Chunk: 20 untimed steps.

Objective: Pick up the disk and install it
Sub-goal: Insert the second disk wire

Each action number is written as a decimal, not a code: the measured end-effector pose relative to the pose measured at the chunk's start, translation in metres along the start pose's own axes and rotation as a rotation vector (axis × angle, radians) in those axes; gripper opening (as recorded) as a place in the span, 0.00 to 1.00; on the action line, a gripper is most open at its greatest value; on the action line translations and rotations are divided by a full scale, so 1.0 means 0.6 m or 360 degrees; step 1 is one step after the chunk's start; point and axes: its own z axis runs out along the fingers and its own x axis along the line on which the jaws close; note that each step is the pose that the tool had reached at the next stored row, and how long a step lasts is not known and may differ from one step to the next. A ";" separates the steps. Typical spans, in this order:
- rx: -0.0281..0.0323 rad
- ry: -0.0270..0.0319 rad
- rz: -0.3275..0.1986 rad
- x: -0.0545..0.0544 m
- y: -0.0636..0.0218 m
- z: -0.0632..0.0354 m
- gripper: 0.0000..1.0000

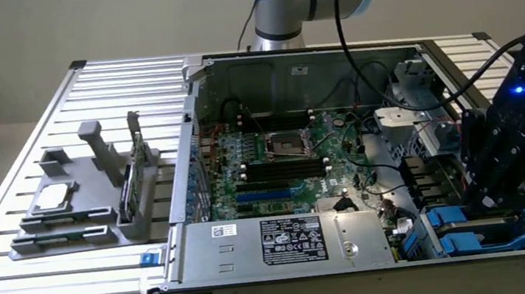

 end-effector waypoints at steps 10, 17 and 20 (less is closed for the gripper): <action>0.00098 -0.00006 0.0000 -0.002 -0.017 -0.032 0.36; 0.00109 -0.00012 0.0000 -0.002 -0.057 -0.037 0.34; 0.00124 -0.00006 -0.0001 -0.002 -0.061 -0.041 0.21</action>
